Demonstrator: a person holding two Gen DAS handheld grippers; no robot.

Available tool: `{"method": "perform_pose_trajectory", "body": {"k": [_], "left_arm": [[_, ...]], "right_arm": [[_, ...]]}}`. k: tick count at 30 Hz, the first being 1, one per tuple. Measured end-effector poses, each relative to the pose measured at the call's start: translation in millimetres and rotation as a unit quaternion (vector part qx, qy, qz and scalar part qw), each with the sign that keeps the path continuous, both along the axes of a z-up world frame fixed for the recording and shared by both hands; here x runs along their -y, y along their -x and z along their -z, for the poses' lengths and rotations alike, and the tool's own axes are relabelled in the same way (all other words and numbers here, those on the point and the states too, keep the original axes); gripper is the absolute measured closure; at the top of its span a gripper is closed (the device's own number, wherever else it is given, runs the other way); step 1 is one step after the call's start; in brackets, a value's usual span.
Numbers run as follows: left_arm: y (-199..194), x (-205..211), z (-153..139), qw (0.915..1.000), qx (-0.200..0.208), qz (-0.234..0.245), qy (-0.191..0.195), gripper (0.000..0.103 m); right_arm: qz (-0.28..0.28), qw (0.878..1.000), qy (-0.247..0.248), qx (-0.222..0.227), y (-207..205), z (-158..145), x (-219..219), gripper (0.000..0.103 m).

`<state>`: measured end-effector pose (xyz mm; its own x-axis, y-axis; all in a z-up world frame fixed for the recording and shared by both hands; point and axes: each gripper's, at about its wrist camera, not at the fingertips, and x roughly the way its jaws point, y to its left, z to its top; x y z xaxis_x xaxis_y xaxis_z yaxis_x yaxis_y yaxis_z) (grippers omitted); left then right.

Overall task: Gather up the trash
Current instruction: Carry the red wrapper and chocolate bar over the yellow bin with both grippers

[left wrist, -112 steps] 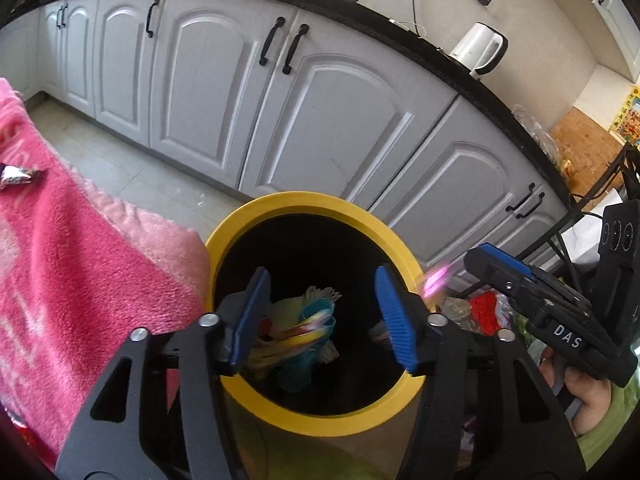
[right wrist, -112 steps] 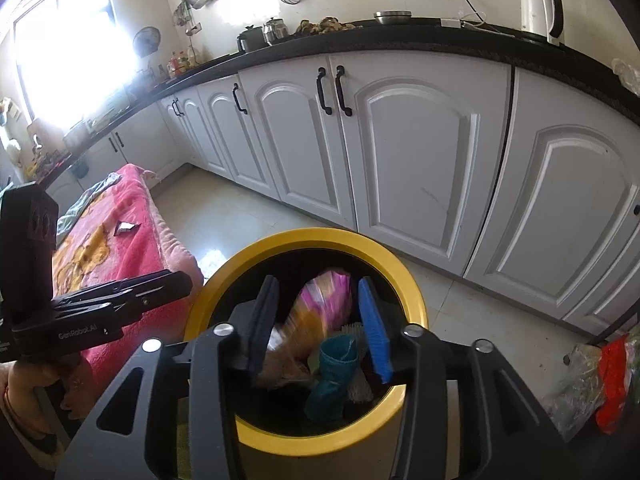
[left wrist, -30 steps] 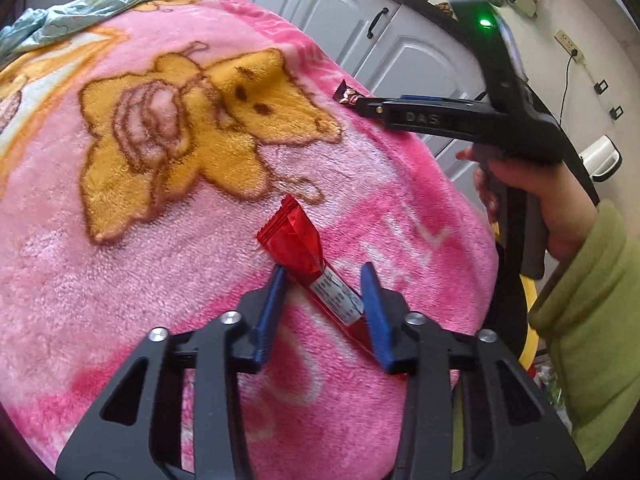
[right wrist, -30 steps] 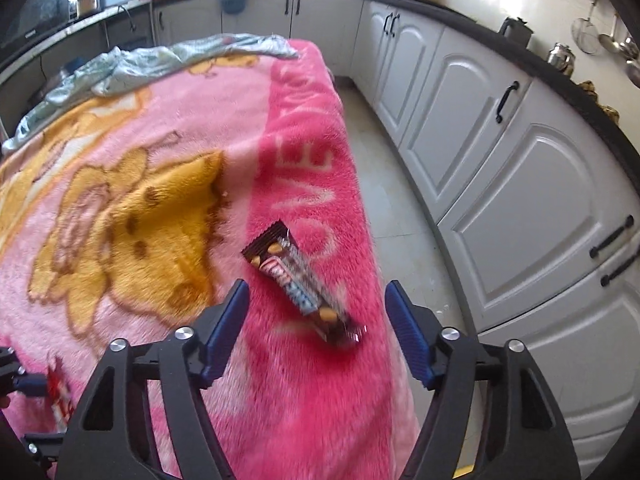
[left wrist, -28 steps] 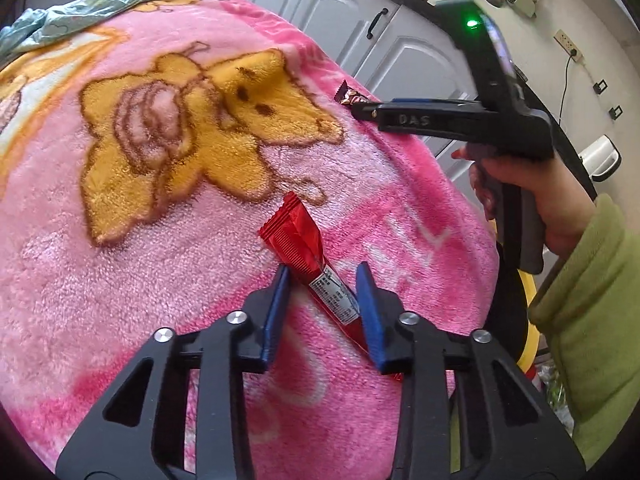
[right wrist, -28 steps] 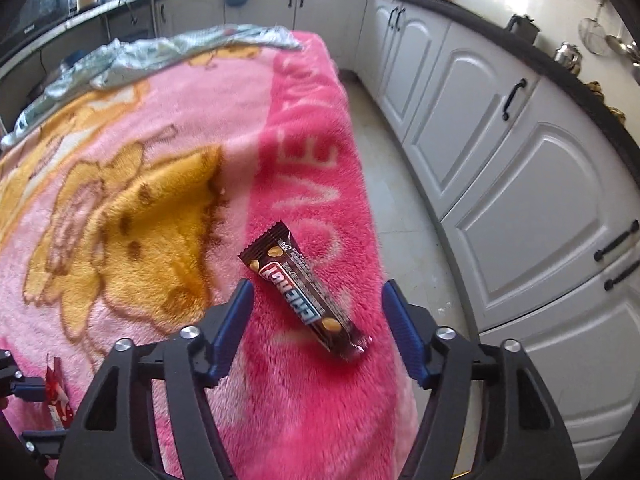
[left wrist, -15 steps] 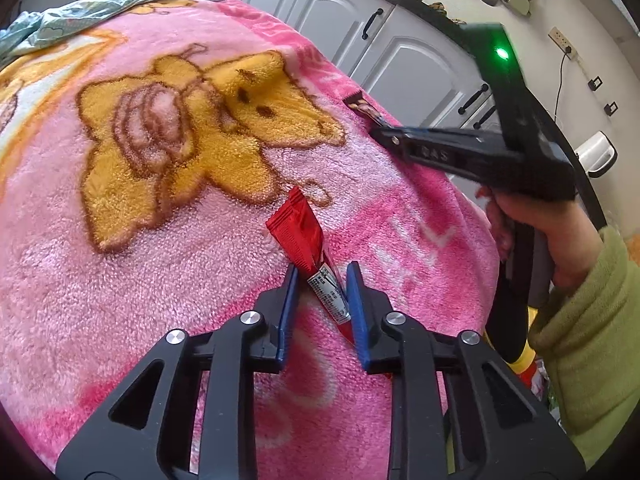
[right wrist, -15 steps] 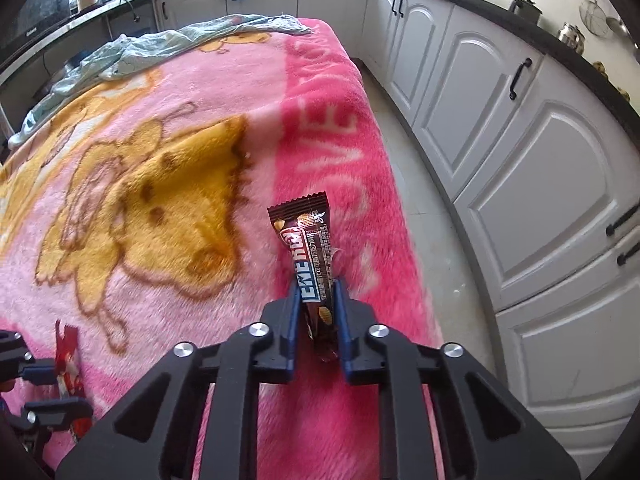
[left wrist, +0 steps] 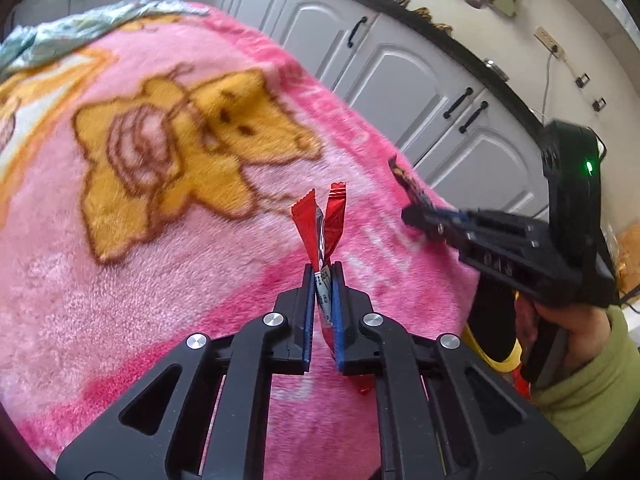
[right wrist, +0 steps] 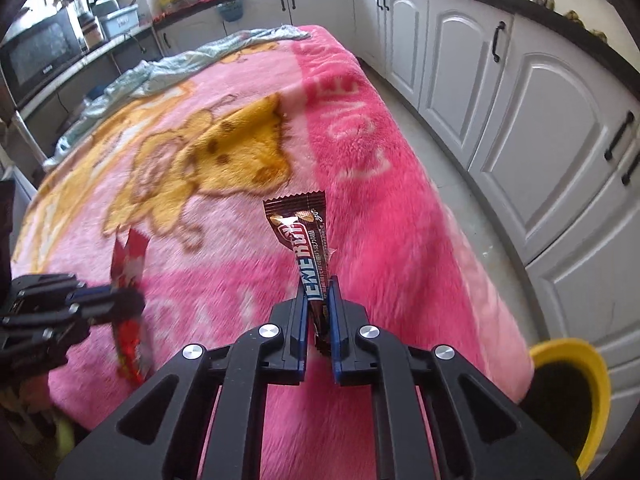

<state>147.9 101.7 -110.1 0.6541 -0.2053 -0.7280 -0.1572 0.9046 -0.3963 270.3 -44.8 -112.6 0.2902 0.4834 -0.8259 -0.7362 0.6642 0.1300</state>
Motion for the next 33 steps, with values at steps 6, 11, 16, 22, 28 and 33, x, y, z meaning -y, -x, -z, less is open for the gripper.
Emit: {"method": "perform_pose_trajectory", "body": {"k": [6,11,16,22,28,33], "left_arm": [[-1.1,16.8,-19.3,0.9995,0.023,0.017,-0.011,0.100],[-8.7,37.3,-33.6,0.9984,0.038,0.038,-0.020,0.100],[-18.4,62.4,-50.7,0.9961,0.055,0.063,-0.028,0.100],[-31.2,96.2,-66.1,0.9923,0.071,0.094,-0.038,0.100],[-43.3,129.6,-75.4,0.9879,0.083,0.124,-0.044,0.100],[-52.2,155.9,-79.7,0.9845,0.089,0.145,-0.045,0.100]], "right_arm": [[0.012,0.999,-0.032,0.010,21.4,-23.5,31.8,0.094],[0.036,0.997,-0.061,0.023,32.5,-45.3,62.8,0.094],[0.063,0.994,-0.080,0.034,39.2,-60.3,96.5,0.094],[0.109,0.988,-0.091,0.053,42.8,-73.1,144.0,0.094],[0.147,0.981,-0.101,0.075,48.2,-83.7,183.4,0.094],[0.174,0.975,-0.106,0.090,55.7,-91.4,213.8,0.094]]}}
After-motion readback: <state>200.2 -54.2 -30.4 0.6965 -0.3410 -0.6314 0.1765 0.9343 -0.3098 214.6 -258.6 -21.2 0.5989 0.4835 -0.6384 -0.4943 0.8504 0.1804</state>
